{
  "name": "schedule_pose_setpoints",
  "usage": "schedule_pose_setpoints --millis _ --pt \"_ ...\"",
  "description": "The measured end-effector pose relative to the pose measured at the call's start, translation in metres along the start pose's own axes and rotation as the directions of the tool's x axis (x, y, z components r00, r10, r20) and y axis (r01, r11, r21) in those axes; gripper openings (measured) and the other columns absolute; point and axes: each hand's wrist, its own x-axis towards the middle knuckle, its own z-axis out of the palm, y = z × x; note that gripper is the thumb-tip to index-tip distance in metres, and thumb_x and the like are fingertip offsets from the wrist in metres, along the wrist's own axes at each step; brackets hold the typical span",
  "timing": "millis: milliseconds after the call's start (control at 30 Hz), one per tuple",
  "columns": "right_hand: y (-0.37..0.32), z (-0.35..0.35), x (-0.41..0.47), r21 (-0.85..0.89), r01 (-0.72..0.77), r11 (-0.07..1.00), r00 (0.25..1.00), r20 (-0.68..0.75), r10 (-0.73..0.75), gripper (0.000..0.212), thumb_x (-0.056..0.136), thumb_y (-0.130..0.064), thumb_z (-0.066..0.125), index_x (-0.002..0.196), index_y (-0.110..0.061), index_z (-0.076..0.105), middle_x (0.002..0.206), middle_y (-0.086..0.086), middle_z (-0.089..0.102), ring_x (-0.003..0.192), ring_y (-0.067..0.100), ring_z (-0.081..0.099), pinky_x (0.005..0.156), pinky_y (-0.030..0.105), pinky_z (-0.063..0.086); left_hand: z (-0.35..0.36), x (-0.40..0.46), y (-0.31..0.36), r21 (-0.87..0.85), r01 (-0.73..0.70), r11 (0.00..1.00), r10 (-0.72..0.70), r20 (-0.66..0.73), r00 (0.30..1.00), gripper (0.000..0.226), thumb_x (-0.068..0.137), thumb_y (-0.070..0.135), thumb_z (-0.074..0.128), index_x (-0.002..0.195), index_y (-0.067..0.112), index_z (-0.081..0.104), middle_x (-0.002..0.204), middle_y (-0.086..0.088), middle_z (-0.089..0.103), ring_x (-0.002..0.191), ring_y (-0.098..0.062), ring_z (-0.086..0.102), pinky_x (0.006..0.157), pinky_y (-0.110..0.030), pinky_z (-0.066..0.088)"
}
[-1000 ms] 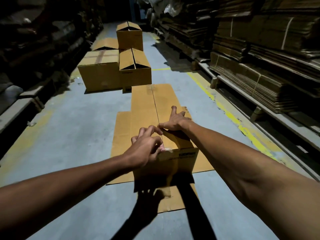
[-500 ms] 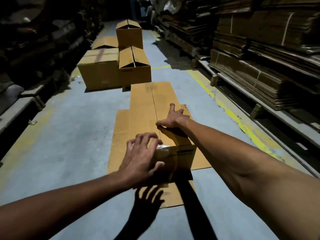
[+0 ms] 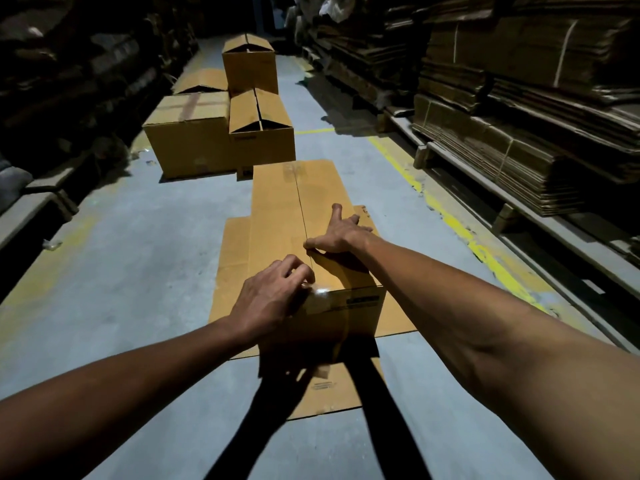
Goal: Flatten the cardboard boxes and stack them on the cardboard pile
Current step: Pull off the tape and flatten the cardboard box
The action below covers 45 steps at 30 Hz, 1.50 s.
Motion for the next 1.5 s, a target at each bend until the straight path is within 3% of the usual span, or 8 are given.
schedule_pose_setpoints --millis 367,567,700,900,1033,1167,1300,1500 --pt "-0.001 0.000 0.000 -0.013 -0.005 1.000 1.000 -0.005 0.005 0.122 0.074 -0.077 0.072 0.159 -0.034 -0.005 0.168 0.027 0.006 0.147 0.062 0.019 0.115 0.072 0.028 -0.002 0.004 -0.004 -0.051 -0.028 0.998 0.024 -0.079 0.997 0.021 0.102 0.047 0.058 0.119 0.035 0.052 0.119 0.012 0.052 0.081 -0.010 0.060 0.058 -0.029 0.051" --pt "-0.001 -0.001 -0.002 -0.019 -0.001 1.000 1.000 -0.002 0.001 0.122 0.073 -0.079 0.071 0.159 -0.034 -0.004 0.167 0.028 0.009 0.146 0.061 0.022 0.114 0.072 0.029 -0.009 -0.001 0.003 -0.029 -0.090 0.995 0.089 -0.042 0.995 0.047 0.102 0.063 0.028 0.116 0.029 0.058 0.119 0.009 0.055 0.077 -0.016 0.059 0.060 -0.037 0.055" --pt "-0.001 -0.001 -0.002 -0.014 0.001 1.000 1.000 0.000 -0.001 0.123 0.074 -0.078 0.071 0.160 -0.034 -0.005 0.168 0.028 0.006 0.147 0.061 0.019 0.115 0.073 0.027 -0.008 -0.013 0.006 -0.028 -0.186 0.982 0.184 -0.061 0.981 0.030 0.096 0.048 0.049 0.114 0.026 0.059 0.118 0.005 0.057 0.073 -0.017 0.058 0.055 -0.038 0.056" --pt "-0.001 -0.003 -0.006 -0.009 0.002 1.000 1.000 0.001 -0.002 0.121 0.076 -0.077 0.070 0.160 -0.033 -0.006 0.168 0.027 0.004 0.148 0.060 0.020 0.115 0.071 0.030 -0.005 -0.020 0.004 0.056 -0.285 0.957 0.289 -0.088 0.953 0.029 0.103 0.045 0.048 0.116 0.022 0.060 0.112 0.002 0.057 0.072 -0.013 0.053 0.051 -0.031 0.051" --pt "0.000 -0.004 -0.007 -0.011 0.007 1.000 1.000 0.001 -0.007 0.120 0.077 -0.077 0.070 0.160 -0.032 -0.005 0.168 0.027 0.004 0.147 0.060 0.021 0.115 0.070 0.030 -0.007 -0.025 0.003 0.107 -0.349 0.931 0.358 -0.079 0.931 0.039 0.109 0.050 0.043 0.125 0.023 0.065 0.114 0.002 0.061 0.078 -0.013 0.060 0.052 -0.032 0.054" --pt "-0.001 -0.003 -0.008 -0.018 0.004 1.000 1.000 -0.002 -0.004 0.121 0.077 -0.077 0.070 0.160 -0.031 -0.005 0.169 0.027 0.003 0.149 0.060 0.019 0.116 0.071 0.028 -0.015 -0.031 0.001 0.203 -0.378 0.903 0.397 -0.058 0.916 0.051 0.108 0.052 0.046 0.148 0.023 0.054 0.133 -0.003 0.062 0.095 -0.020 0.065 0.064 -0.034 0.057" --pt "-0.001 -0.004 -0.008 -0.019 0.004 1.000 1.000 0.009 -0.004 0.122 0.077 -0.078 0.069 0.160 -0.032 -0.006 0.169 0.027 0.002 0.149 0.060 0.017 0.116 0.071 0.027 -0.017 -0.043 -0.010 0.354 -0.465 0.812 0.469 0.081 0.880 0.065 0.110 0.053 0.036 0.158 0.009 0.041 0.149 -0.016 0.053 0.112 -0.033 0.060 0.103 -0.053 0.050" --pt "-0.002 -0.010 -0.019 -0.041 0.019 0.999 1.000 0.021 -0.018 0.115 0.084 -0.072 0.068 0.161 -0.025 -0.004 0.167 0.029 0.008 0.151 0.051 0.022 0.120 0.066 0.022 -0.026 -0.064 -0.003 0.314 -0.482 0.818 0.473 0.109 0.874 0.071 0.108 0.058 0.035 0.162 0.011 0.034 0.156 -0.017 0.048 0.125 -0.035 0.056 0.113 -0.061 0.040"
